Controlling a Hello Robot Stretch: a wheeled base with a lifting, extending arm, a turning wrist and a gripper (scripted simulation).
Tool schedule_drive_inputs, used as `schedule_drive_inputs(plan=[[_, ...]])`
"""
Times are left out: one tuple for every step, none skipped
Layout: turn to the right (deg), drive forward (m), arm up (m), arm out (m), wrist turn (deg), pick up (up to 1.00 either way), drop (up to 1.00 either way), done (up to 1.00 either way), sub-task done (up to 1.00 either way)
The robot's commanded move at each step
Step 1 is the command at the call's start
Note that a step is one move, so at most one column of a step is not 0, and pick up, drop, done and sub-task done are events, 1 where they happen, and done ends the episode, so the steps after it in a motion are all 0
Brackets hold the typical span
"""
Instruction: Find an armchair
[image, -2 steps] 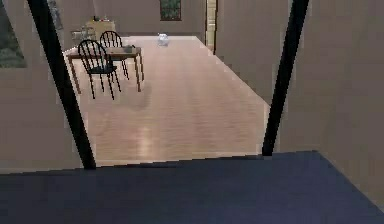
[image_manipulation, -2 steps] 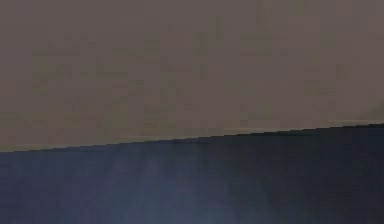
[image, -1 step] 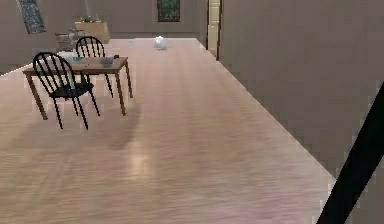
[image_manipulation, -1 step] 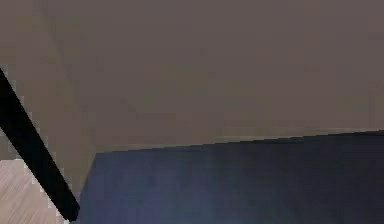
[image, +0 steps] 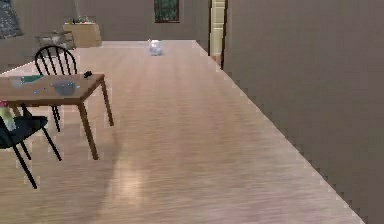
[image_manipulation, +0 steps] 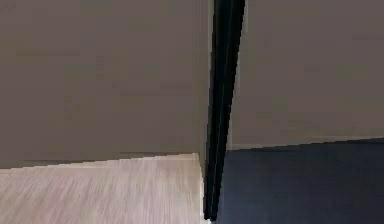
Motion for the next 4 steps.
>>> schedule_drive_inputs(plan=[[0.0,1.00,0.00,0.00,0.0,0.00,0.00,0.00,0.00],[0.0,1.00,0.00,0.00,0.0,0.00,0.00,0.00,0.00],[0.0,1.00,0.00,0.00,0.0,0.00,0.00,0.00,0.00],[0.0,1.00,0.00,0.00,0.0,0.00,0.00,0.00,0.00]])
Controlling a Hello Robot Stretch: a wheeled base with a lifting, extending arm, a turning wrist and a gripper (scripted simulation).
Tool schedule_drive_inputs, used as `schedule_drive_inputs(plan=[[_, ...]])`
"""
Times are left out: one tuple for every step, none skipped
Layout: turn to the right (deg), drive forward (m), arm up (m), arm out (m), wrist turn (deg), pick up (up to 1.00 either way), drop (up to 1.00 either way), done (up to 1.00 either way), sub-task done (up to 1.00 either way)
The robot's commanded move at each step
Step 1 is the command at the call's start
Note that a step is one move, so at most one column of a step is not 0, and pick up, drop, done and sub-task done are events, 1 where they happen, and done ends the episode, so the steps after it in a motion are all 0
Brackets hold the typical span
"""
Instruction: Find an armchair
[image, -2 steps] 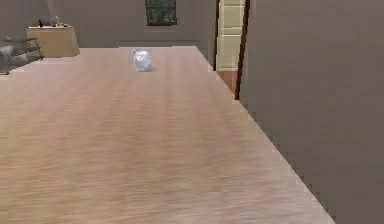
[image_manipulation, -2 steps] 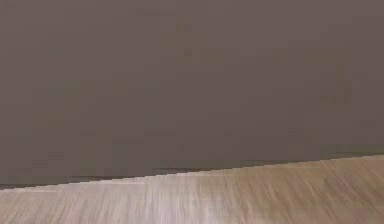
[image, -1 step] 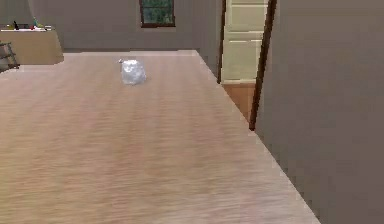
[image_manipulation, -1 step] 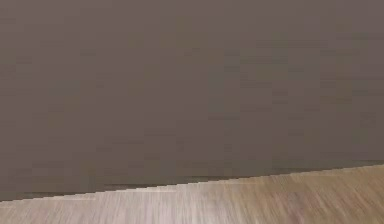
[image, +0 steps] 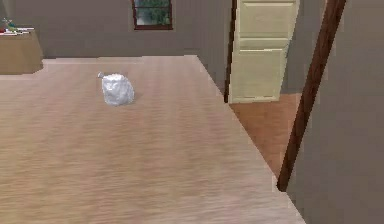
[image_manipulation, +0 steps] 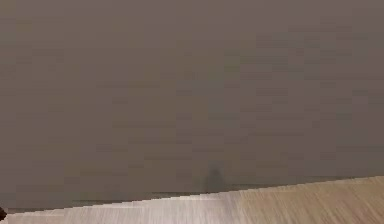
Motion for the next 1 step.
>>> schedule_drive_inputs(plan=[[3.0,0.00,0.00,0.00,0.0,0.00,0.00,0.00,0.00]])
